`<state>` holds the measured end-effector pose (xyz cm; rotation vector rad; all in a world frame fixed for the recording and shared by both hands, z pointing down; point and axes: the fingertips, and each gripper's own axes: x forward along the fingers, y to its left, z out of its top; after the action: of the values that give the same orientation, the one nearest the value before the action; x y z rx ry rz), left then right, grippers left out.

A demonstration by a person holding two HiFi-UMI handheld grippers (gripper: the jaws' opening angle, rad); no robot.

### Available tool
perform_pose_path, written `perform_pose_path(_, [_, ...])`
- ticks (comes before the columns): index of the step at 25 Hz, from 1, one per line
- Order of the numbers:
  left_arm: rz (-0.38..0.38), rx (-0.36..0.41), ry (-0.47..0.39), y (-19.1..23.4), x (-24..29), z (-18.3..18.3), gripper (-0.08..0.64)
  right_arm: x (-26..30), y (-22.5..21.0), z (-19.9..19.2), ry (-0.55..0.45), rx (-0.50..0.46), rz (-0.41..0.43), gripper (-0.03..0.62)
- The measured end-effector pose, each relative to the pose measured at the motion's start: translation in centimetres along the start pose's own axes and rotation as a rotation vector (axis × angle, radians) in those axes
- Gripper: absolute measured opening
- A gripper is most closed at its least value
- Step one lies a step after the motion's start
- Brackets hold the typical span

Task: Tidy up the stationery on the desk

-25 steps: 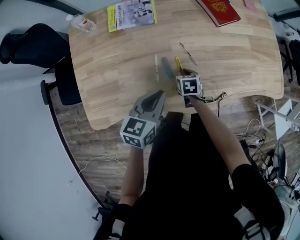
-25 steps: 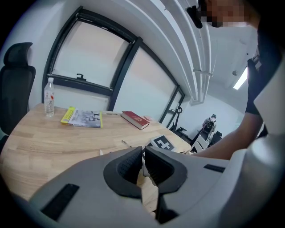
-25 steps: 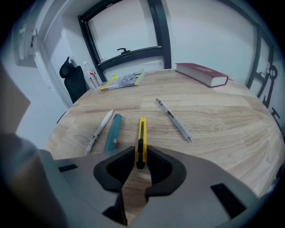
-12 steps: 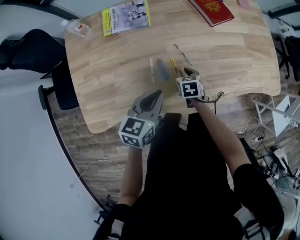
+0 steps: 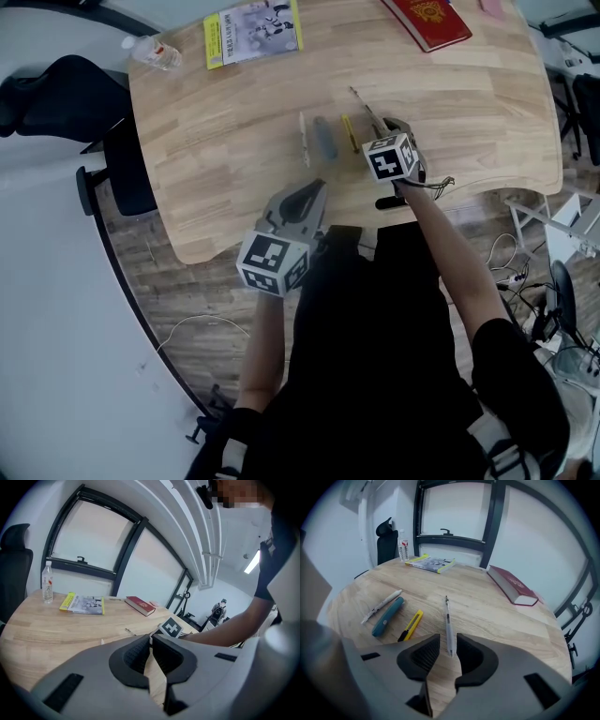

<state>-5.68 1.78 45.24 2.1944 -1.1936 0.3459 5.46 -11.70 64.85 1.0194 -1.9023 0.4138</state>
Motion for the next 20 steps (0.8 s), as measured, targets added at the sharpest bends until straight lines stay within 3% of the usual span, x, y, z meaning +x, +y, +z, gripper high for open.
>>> perform_pose_path(4, [0.007,-0.006,0.005,0.2,0.1,0.0,0.044,1.1,-0.1,-0.4,0.028,0.029,0.027,0.121])
perform_pose_path(8, [0.014,-0.01,0.007,0.3,0.1,-0.1,0.044,1.4,-0.2,-0.8,0.043,0.102,0.042,0.069])
perform_pose_path(20, [-0.013,0.003,-0.009,-0.3,0.9,0.9,0.044,-1.0,-0.8,-0.9,0.002,0.321,0.034,0.061])
